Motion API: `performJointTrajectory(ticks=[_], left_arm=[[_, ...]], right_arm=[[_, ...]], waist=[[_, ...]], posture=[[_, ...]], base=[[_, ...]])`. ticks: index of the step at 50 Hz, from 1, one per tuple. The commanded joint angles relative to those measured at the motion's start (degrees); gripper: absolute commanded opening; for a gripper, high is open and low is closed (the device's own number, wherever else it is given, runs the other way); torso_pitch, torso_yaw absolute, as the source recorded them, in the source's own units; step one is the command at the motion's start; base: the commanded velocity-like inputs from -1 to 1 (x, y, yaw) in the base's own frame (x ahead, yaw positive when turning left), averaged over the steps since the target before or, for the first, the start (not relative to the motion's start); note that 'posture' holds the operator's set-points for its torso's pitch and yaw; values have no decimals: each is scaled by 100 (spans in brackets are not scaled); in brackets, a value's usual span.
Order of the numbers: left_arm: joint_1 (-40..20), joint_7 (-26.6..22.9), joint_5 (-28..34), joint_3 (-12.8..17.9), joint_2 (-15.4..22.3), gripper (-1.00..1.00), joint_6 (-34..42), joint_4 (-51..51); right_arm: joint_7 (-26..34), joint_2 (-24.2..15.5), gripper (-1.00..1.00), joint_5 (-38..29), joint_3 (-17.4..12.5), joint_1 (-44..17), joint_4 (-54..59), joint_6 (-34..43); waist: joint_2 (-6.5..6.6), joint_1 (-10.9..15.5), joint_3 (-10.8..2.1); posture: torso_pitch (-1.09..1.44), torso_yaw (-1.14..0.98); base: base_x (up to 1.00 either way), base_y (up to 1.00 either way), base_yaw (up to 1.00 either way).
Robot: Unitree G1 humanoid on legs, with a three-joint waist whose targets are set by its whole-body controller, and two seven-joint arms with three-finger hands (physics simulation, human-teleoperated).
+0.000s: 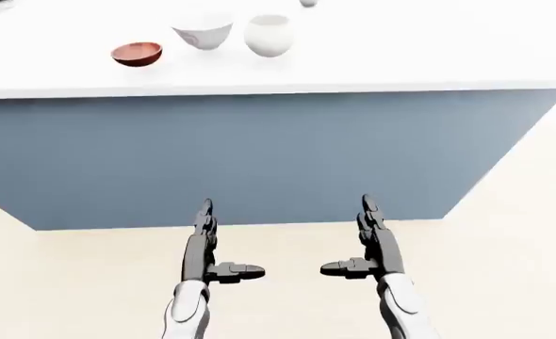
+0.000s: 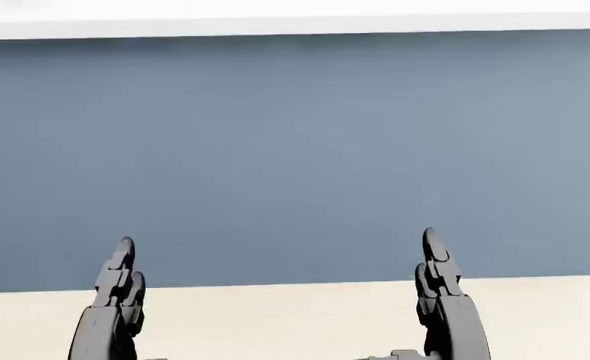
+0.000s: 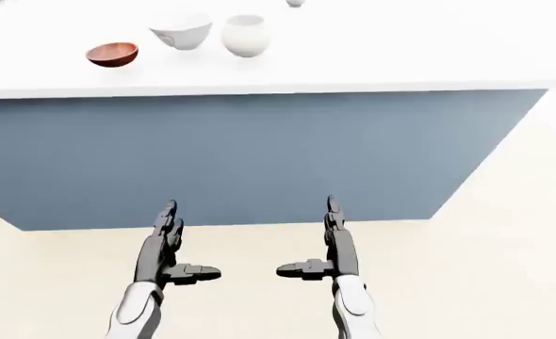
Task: Stack the bowls from largest to smallest.
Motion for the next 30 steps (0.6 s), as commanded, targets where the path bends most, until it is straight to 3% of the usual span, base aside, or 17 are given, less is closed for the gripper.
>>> performJointTrajectory(ticks=[1, 3, 4, 5, 7, 8, 14, 18, 27, 28, 29, 30], left_arm=[[-179, 67, 24, -7, 7, 100, -192, -655], [-218, 87, 31, 7, 14, 100, -168, -641], [-224, 97, 39, 11, 17, 100, -156, -650], [-227, 107, 42, 12, 16, 100, -140, -666], [-254, 118, 60, 3, 18, 100, -92, -711], [-298, 124, 64, 11, 23, 100, -96, -683], [-457, 149, 38, 17, 28, 100, 274, -999], [-641, 157, 62, -11, 61, 100, 1079, -1820], [-1728, 86, -177, 389, 411, 100, 2945, -2946], [-1849, 90, -195, 419, 463, 100, 3121, -3066], [-1957, 98, -208, 442, 510, 100, 3329, -3226], [-2032, 93, -206, 444, 557, 100, 3533, -3430]], right_arm=[[6, -30, 100, -15, 6, -169, -457, -346], [11, -36, 100, -23, -3, -182, -468, -328], [6, -36, 100, -28, -10, -194, -458, -334], [2, -39, 100, -33, -16, -206, -442, -349], [2, -43, 100, -35, -26, -226, -409, -371], [3, -46, 100, -37, -32, -242, -393, -374], [-37, -32, 100, 39, -63, -274, -707, -84], [-138, -68, 100, 78, -114, -446, -1116, 487], [48, -419, 100, 198, -300, -1314, -2652, 2272], [41, -409, 100, 250, -357, -1439, -2768, 2504], [38, -412, 100, 325, -419, -1540, -2853, 2654], [10, -442, 100, 364, -443, -1684, -2973, 2875]], waist=[[-45, -12, -5], [-4, 34, -355], [-6, 34, -298], [-42, 28, -95], [-46, 33, -399], [-44, 36, -431], [-27, 48, -466], [-24, 43, -505], [-18, 54, -541], [18, 36, -627], [-144, 15, -531], [-412, 236, -391]], posture=[[0, 0], [0, 0], [0, 0], [0, 0], [0, 0], [0, 0], [0, 0], [0, 0], [0, 0], [0, 0], [0, 0], [0, 0]], base=[[0, 0, 0], [0, 0, 0], [0, 0, 0], [0, 0, 0], [0, 0, 0], [0, 0, 0], [0, 0, 0], [0, 0, 0], [0, 0, 0], [0, 43, 0], [0, 100, 0], [0, 0, 100]])
